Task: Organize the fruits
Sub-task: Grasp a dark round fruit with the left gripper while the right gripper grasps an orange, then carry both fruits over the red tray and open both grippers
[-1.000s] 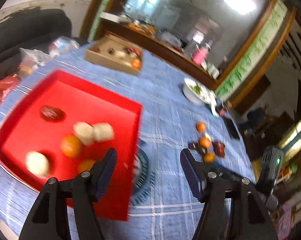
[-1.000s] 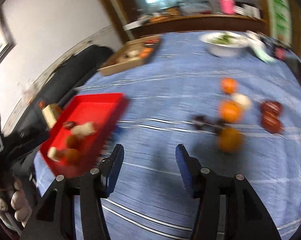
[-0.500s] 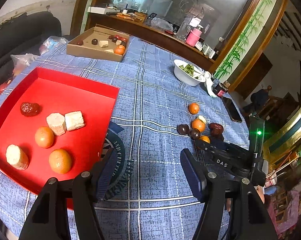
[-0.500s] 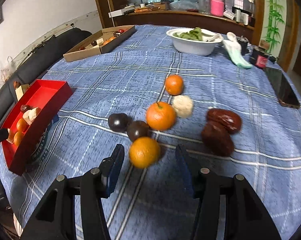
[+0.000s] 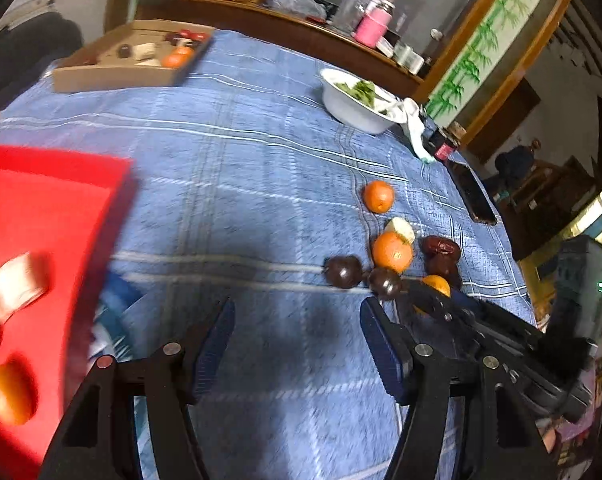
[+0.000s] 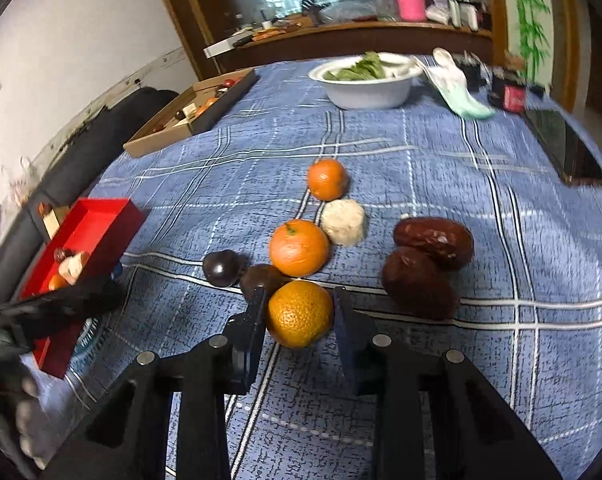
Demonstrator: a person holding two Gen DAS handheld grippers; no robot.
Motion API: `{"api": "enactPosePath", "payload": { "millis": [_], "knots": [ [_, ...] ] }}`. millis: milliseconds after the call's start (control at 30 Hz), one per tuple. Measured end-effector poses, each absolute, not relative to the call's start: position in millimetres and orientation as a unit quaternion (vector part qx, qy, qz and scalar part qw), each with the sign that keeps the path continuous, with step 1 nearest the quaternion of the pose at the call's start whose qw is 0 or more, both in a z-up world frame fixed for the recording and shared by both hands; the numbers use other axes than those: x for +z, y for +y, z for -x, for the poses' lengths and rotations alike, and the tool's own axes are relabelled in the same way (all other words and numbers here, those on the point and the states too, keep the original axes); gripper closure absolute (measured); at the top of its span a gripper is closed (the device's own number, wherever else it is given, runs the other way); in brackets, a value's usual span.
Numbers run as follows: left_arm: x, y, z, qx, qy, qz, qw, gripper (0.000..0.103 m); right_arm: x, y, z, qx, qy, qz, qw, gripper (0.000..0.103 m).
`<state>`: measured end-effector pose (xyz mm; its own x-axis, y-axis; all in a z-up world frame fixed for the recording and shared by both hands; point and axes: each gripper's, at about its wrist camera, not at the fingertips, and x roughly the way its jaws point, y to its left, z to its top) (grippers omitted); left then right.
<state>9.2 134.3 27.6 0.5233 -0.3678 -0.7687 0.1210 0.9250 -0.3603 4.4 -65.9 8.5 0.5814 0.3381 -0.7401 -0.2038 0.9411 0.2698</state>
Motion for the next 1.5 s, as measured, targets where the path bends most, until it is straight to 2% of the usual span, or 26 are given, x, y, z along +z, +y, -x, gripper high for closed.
{"api": "enactPosePath", "payload": {
  "millis": [133,267,533,600,733,1000,1233,1500],
  "knots": [
    [24.9,118.6,-31.1,-0.158,0.468,0.137,0.859,0.049,10.8,-74.8,-6.6,0.155,0.429,-0.105,0.883,0.072],
    [11.6,102.5,-50.1,-0.165,0.483,0.123,0.851,0.065,12.1,-78.9,-7.5,0.156,0.430,-0.117,0.882,0.072],
    [8.1,80.9,-49.2,-0.169,0.450,0.070,0.874,0.065,12.9,-86.4,-9.4,0.144,0.427,-0.131,0.883,0.072],
    [8.9,77.0,-46.0,-0.178,0.447,0.060,0.874,0.082,14.0,-86.4,-9.5,0.140,0.423,-0.128,0.886,0.072],
    [12.3,72.7,-37.8,-0.178,0.439,0.045,0.880,0.082,16.4,-86.6,-8.8,0.139,0.416,-0.126,0.890,0.072],
    [36.5,128.7,-10.3,-0.161,0.420,0.124,0.885,0.082,23.4,-91.6,-5.9,0.171,0.393,-0.153,0.890,0.072],
    [48.2,230.0,19.6,-0.119,0.395,0.259,0.873,0.082,25.6,-94.1,-1.5,0.202,0.380,-0.179,0.885,0.072],
    [65.7,353.8,69.1,0.006,0.351,0.263,0.899,0.081,36.6,-66.5,12.7,0.180,0.396,-0.162,0.886,0.072]
  ]
}}
